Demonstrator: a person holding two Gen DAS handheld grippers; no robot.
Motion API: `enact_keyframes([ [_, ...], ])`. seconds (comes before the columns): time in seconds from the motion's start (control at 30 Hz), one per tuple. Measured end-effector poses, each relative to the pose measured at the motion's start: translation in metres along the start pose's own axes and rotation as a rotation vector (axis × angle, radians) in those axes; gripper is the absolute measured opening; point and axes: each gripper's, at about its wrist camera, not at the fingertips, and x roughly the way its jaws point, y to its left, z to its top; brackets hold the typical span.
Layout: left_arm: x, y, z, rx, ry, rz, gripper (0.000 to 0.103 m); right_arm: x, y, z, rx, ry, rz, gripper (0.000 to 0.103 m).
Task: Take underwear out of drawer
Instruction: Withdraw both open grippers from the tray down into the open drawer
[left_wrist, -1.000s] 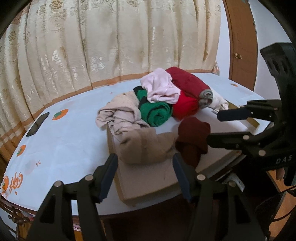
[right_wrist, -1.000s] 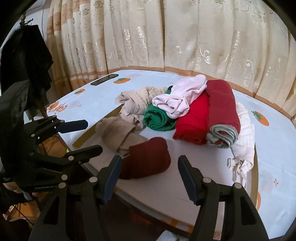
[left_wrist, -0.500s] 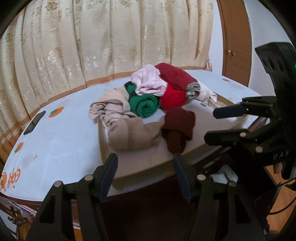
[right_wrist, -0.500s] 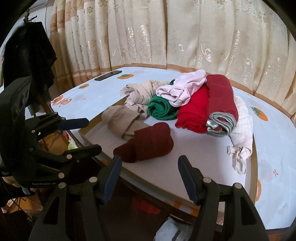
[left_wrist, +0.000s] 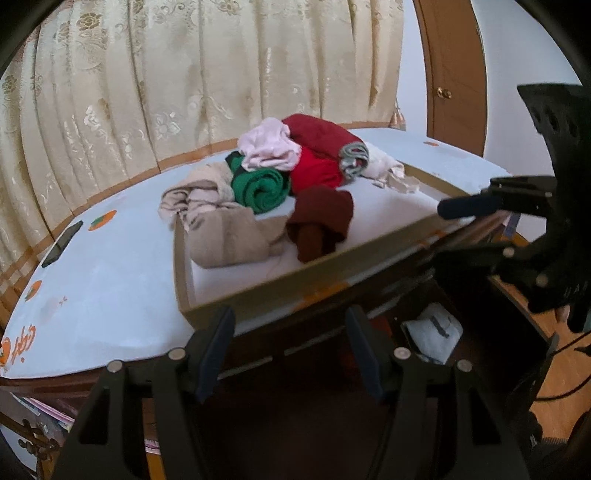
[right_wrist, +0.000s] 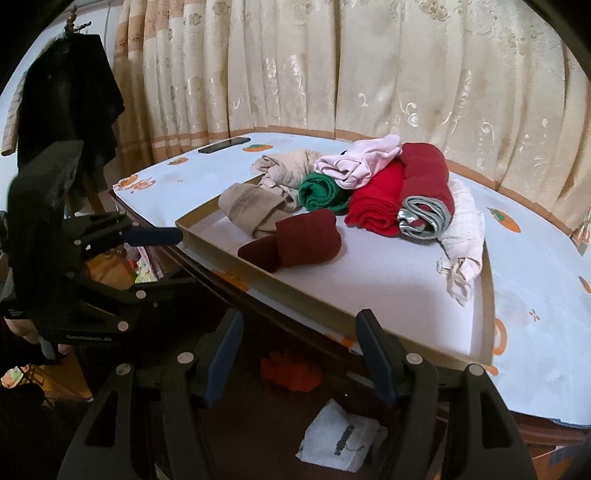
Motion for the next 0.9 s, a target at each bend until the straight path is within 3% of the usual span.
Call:
enact_keyframes([
  [0.27,0.002,-0.012,-0.020,0.030,0.038,-0.017,0.063,-0.018,0.006,-0.020,-0.047,-0.022,-0.007,0.066],
  [0.53,0.013,-0.034,-0.030,0.134,0.089,-0.055,0.063,-0.016,0.013,-0.052,-0.099,0.040,-0.015,0.066],
  [0.9,0.041,-0.062,-0.033,0.257,0.197,-0.132,0.063,-0.010,0.001,-0.076,-0.074,0.116,-0.015,0.066],
])
